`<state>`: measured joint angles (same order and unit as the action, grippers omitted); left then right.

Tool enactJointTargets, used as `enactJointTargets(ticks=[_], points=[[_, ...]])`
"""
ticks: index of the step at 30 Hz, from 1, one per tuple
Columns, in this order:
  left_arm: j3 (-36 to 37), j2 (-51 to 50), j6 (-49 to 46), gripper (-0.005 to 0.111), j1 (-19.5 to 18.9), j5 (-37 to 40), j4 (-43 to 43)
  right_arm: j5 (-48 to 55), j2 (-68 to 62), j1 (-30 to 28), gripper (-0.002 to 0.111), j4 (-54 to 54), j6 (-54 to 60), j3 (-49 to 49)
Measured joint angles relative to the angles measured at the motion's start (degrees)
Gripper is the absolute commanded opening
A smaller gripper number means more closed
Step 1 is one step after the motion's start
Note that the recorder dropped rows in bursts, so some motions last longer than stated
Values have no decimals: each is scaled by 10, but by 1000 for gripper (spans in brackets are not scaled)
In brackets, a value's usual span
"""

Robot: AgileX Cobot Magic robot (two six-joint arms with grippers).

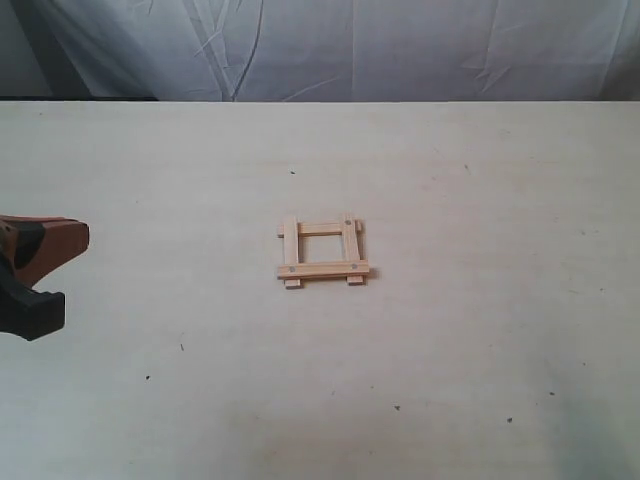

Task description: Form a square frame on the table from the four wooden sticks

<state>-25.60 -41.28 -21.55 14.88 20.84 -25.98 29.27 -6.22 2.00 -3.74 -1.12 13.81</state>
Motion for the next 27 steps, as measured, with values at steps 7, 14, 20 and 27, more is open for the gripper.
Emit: enactJointTargets(ticks=[7,14,20,27], points=[[0,0,0,0,0,0,0,-35,57,-17,0,17,0,-59],[0,0,0,0,0,0,0,-57,59,-17,0,17,0,-124],[0,0,0,0,0,0,0,-77,59,-17,0,17,0,-136],[0,0,0,0,0,0,0,-79,59,-17,0,17,0,-137]])
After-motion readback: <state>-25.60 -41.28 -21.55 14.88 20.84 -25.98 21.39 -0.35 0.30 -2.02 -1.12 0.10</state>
